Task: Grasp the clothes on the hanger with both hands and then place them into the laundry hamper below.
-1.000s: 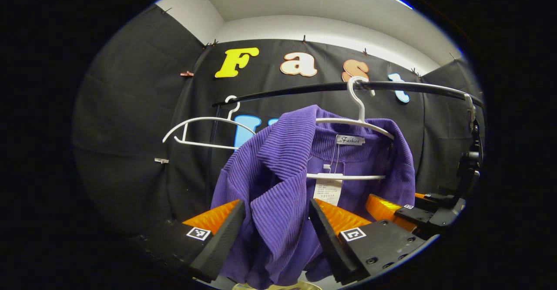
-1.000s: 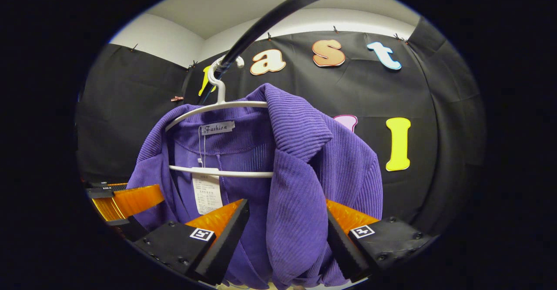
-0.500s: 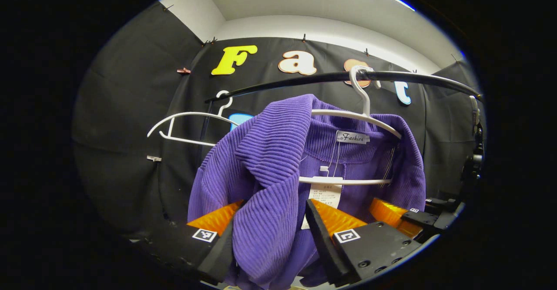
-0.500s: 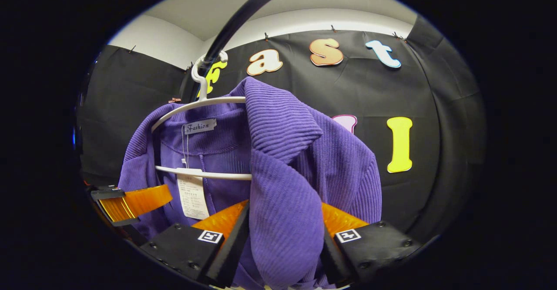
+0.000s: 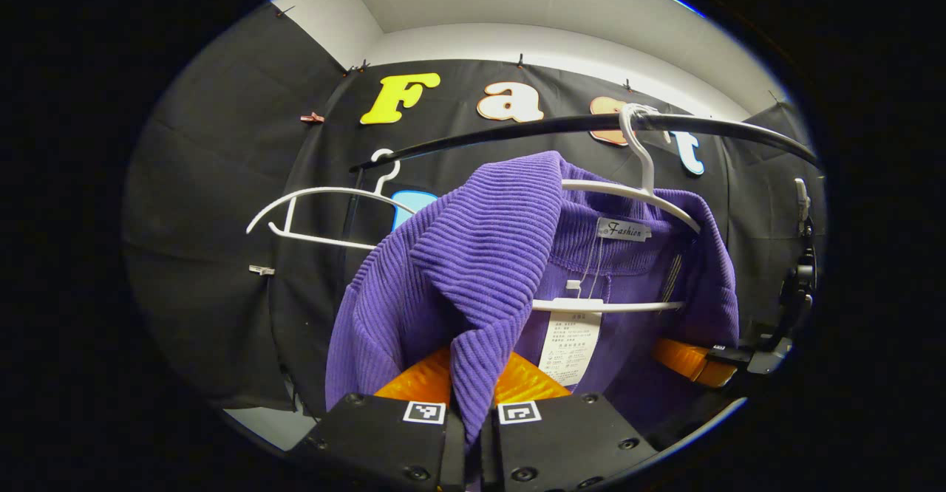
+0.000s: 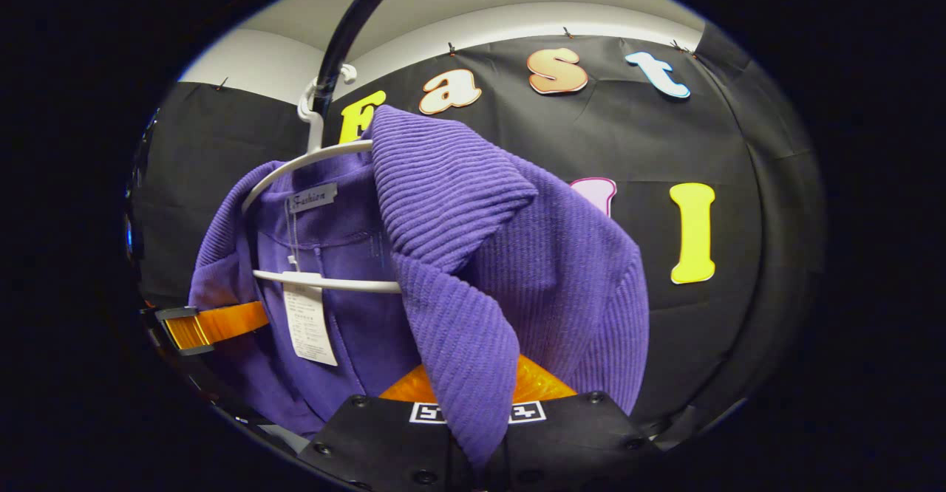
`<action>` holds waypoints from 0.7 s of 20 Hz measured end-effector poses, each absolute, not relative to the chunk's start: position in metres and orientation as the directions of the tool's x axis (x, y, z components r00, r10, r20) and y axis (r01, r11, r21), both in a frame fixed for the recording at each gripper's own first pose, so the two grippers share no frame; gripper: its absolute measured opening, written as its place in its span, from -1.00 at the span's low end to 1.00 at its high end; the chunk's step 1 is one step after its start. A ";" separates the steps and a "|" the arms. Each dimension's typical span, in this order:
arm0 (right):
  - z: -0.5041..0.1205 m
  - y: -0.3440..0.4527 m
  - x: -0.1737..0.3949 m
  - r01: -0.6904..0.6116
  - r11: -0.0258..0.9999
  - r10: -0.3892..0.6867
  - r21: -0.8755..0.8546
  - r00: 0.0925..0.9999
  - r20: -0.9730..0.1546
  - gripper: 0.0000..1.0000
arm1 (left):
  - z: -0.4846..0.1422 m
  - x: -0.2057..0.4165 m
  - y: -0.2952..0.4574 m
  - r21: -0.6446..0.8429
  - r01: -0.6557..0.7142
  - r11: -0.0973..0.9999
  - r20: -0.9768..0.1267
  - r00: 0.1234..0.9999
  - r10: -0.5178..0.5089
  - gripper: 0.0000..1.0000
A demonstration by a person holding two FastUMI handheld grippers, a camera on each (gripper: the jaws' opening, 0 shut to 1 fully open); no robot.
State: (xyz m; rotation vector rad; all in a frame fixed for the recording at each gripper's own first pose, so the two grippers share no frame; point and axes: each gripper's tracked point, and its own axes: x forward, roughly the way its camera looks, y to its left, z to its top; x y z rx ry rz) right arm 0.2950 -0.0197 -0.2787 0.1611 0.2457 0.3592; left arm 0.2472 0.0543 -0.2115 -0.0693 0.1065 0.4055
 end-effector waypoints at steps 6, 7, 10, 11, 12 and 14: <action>-0.276 -0.020 0.289 -0.346 0.919 0.383 0.190 0.898 -0.216 -0.67 | -0.211 0.246 0.056 -0.041 -0.403 0.914 -0.132 0.909 0.395 -0.80; -0.275 -0.021 0.287 -0.349 0.916 0.387 0.197 0.897 -0.214 -0.67 | -0.210 0.244 0.057 -0.042 -0.406 0.913 -0.136 0.908 0.397 -0.80; -0.271 -0.029 0.283 -0.348 0.911 0.392 0.220 0.897 -0.205 -0.68 | -0.206 0.238 0.061 -0.036 -0.421 0.906 -0.138 0.900 0.413 -0.84; -0.268 -0.035 0.285 -0.339 0.914 0.384 0.224 0.901 -0.202 -0.67 | -0.202 0.233 0.065 -0.035 -0.433 0.901 -0.129 0.896 0.426 -0.84; -0.264 -0.040 0.285 -0.334 0.914 0.378 0.230 0.905 -0.192 -0.68 | -0.200 0.229 0.073 -0.035 -0.446 0.894 -0.124 0.890 0.439 -0.81; -0.255 -0.049 0.287 -0.325 0.915 0.369 0.241 0.914 -0.170 -0.68 | -0.194 0.223 0.080 -0.033 -0.469 0.882 -0.118 0.879 0.463 -0.81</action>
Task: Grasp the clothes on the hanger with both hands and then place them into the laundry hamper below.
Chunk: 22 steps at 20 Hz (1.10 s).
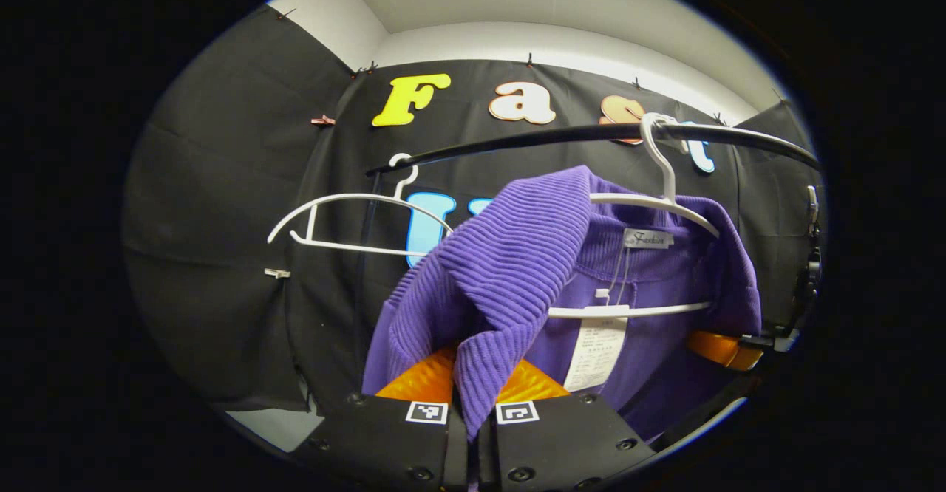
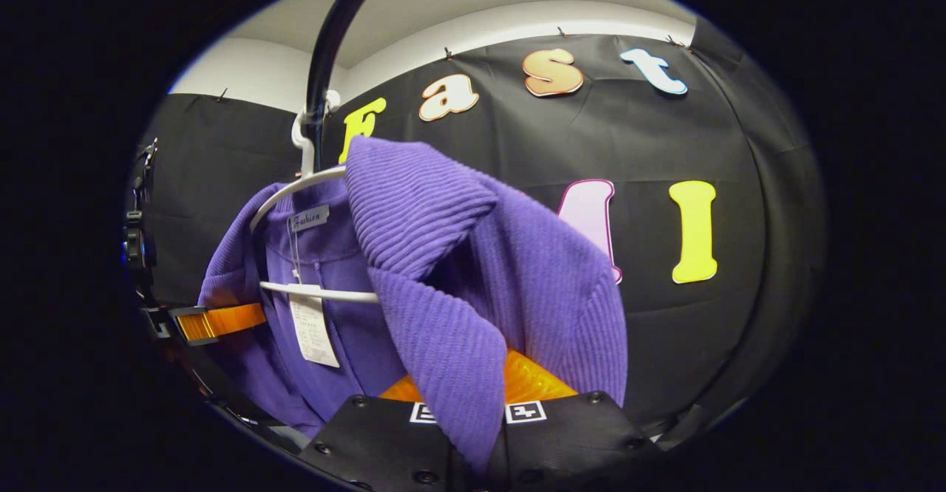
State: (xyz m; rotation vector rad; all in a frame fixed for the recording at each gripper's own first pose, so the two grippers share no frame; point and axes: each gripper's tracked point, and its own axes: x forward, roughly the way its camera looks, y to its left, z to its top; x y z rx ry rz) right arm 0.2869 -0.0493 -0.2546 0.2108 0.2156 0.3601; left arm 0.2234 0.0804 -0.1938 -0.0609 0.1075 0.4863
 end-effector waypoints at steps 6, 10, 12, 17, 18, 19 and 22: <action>-0.233 -0.064 0.280 -0.342 0.905 0.381 0.255 0.916 -0.124 -0.68 | -0.168 0.206 0.094 0.019 -0.509 0.860 -0.076 0.857 0.509 -0.81; -0.224 -0.072 0.285 -0.334 0.883 0.381 0.331 0.920 -0.089 -0.68 | -0.146 0.201 0.107 0.049 -0.539 0.841 -0.030 0.841 0.540 -0.81; -0.219 -0.080 0.291 -0.324 0.880 0.370 0.347 0.926 -0.075 -0.68 | -0.133 0.200 0.114 0.063 -0.550 0.833 0.000 0.834 0.551 -0.81; -0.195 -0.099 0.301 -0.305 0.864 0.338 0.400 0.941 -0.012 -0.68 | -0.113 0.200 0.127 0.107 -0.568 0.816 0.039 0.822 0.568 -0.78; -0.192 -0.101 0.302 -0.303 0.859 0.335 0.412 0.942 -0.006 -0.68 | -0.110 0.199 0.128 0.122 -0.570 0.813 0.049 0.821 0.568 -0.81; -0.189 -0.102 0.304 -0.300 0.858 0.330 0.418 0.944 -0.001 -0.68 | -0.106 0.199 0.129 0.136 -0.572 0.809 0.060 0.820 0.570 -0.81; -0.176 -0.107 0.305 -0.302 0.857 0.322 0.416 0.946 0.024 -0.68 | -0.097 0.203 0.133 0.162 -0.572 0.804 0.078 0.820 0.567 -0.81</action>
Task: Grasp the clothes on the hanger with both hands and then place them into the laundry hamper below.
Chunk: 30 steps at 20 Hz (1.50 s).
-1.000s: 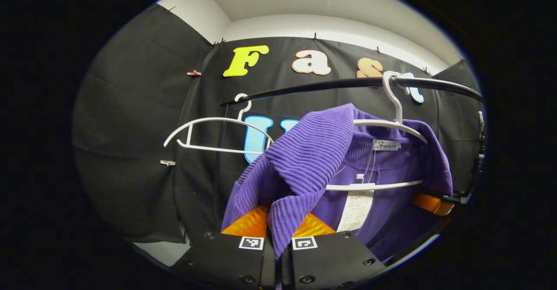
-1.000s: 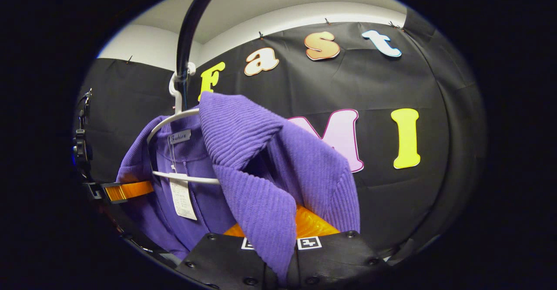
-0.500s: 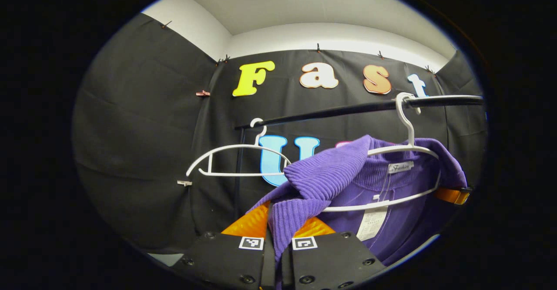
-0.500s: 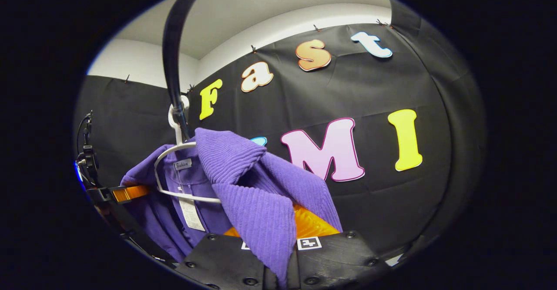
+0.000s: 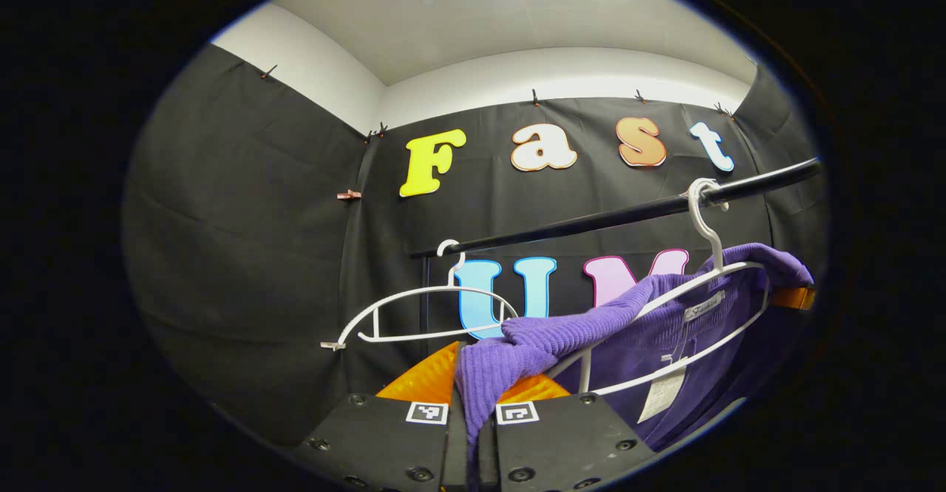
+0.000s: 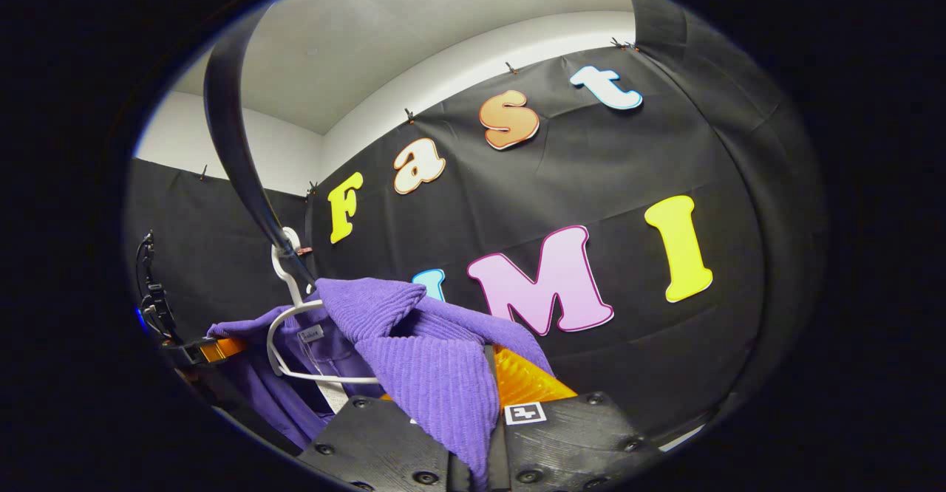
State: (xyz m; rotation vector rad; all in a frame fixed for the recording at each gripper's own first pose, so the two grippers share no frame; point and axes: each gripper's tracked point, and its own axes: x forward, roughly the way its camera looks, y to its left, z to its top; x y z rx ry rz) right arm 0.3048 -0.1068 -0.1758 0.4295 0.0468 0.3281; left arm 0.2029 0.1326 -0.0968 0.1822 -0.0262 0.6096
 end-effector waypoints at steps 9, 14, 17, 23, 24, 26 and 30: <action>-0.150 -0.127 0.322 -0.294 0.860 0.276 0.416 0.955 0.105 -0.68 | -0.086 0.227 0.156 0.238 -0.516 0.823 0.079 0.854 0.514 -0.84; -0.157 -0.116 0.351 -0.303 0.868 0.301 0.393 0.951 0.070 -0.68 | -0.113 0.233 0.175 0.255 -0.452 0.855 -0.024 0.881 0.473 -0.84; -0.163 -0.116 0.364 -0.294 0.885 0.294 0.361 0.954 0.057 -0.68 | -0.129 0.244 0.178 0.213 -0.420 0.882 -0.052 0.897 0.440 -0.84; -0.189 -0.110 0.377 -0.285 0.893 0.307 0.349 0.952 -0.009 -0.68 | -0.182 0.251 0.192 0.045 -0.373 0.927 -0.160 0.913 0.375 -0.81; -0.193 -0.108 0.378 -0.286 0.895 0.313 0.343 0.950 -0.023 -0.68 | -0.194 0.251 0.193 0.016 -0.367 0.930 -0.183 0.913 0.364 -0.81; -0.202 -0.102 0.378 -0.296 0.894 0.327 0.336 0.944 -0.039 -0.68 | -0.216 0.248 0.192 -0.006 -0.380 0.925 -0.222 0.902 0.369 -0.81; -0.226 -0.105 0.373 -0.278 0.909 0.317 0.312 0.945 -0.083 -0.68 | -0.256 0.241 0.172 -0.012 -0.385 0.923 -0.275 0.889 0.367 -0.81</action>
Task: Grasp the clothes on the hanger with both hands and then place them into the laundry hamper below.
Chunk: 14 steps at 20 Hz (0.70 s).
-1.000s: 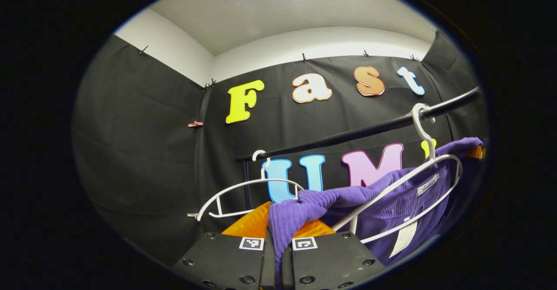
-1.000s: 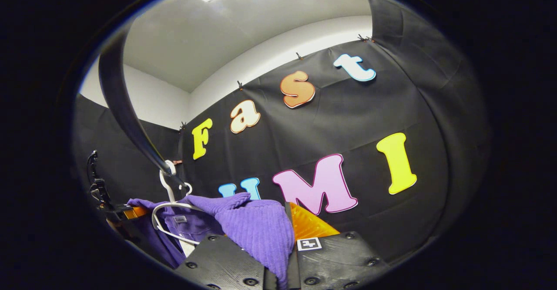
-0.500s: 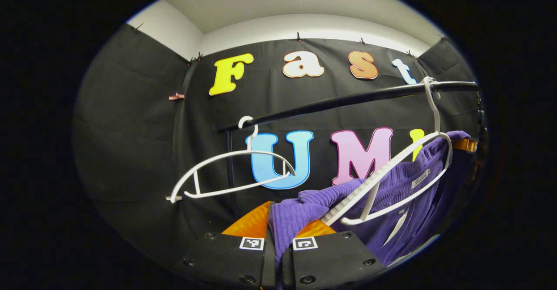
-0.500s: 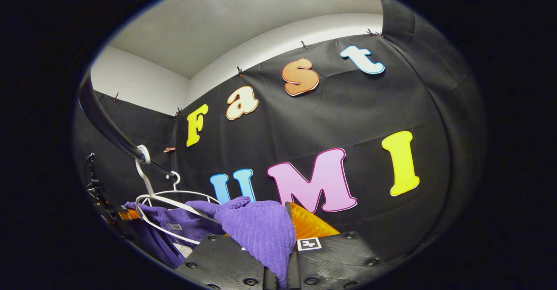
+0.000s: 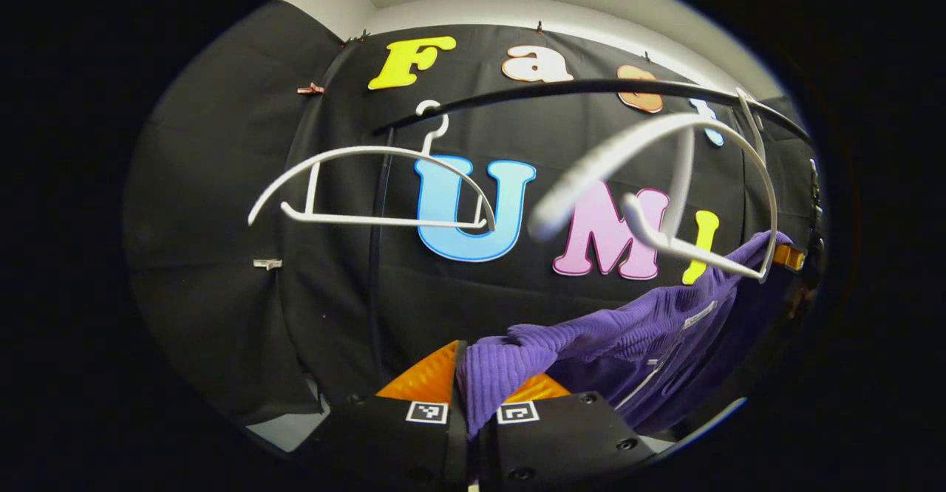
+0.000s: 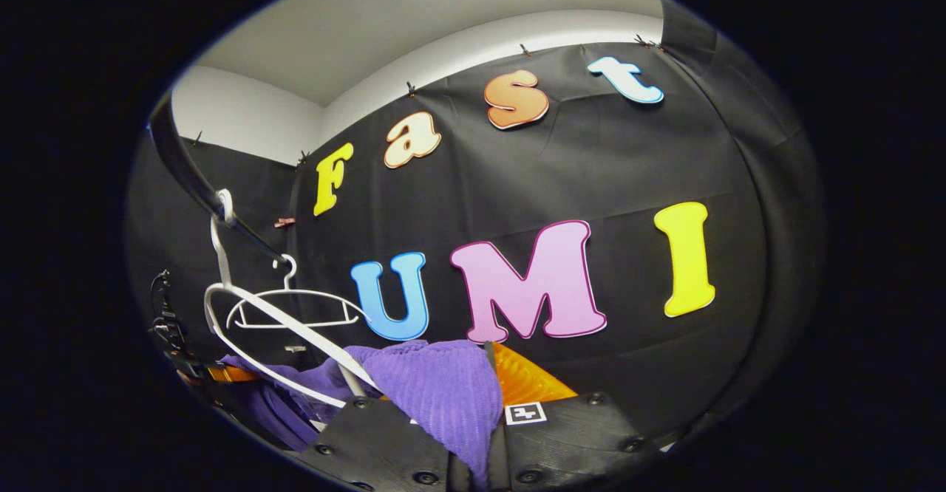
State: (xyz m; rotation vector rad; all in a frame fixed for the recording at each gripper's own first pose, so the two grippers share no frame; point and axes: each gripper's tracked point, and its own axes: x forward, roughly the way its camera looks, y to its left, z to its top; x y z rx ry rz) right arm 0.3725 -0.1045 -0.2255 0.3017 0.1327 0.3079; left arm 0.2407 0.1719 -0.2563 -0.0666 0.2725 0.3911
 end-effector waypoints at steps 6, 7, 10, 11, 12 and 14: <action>-0.290 -0.128 0.356 -0.175 0.943 0.246 0.282 0.939 -0.242 -0.68 | -0.287 0.231 0.131 -0.026 -0.344 0.939 -0.346 0.884 0.314 -0.80; -0.303 -0.128 0.349 -0.168 0.945 0.246 0.280 0.930 -0.272 -0.68 | -0.291 0.230 0.126 -0.028 -0.339 0.940 -0.360 0.881 0.307 -0.80; -0.339 -0.119 0.326 -0.146 0.939 0.258 0.311 0.897 -0.360 -0.68 | -0.309 0.226 0.100 -0.062 -0.305 0.950 -0.397 0.881 0.257 -0.78; -0.349 -0.113 0.315 -0.139 0.930 0.274 0.340 0.880 -0.389 -0.68 | -0.315 0.223 0.091 -0.067 -0.288 0.955 -0.413 0.880 0.236 -0.78; -0.359 -0.106 0.304 -0.132 0.924 0.284 0.359 0.865 -0.414 -0.68 | -0.320 0.222 0.083 -0.067 -0.273 0.960 -0.426 0.878 0.220 -0.78; -0.378 -0.088 0.280 -0.142 0.917 0.317 0.373 0.828 -0.462 -0.68 | -0.335 0.216 0.066 -0.075 -0.249 0.966 -0.459 0.868 0.188 -0.78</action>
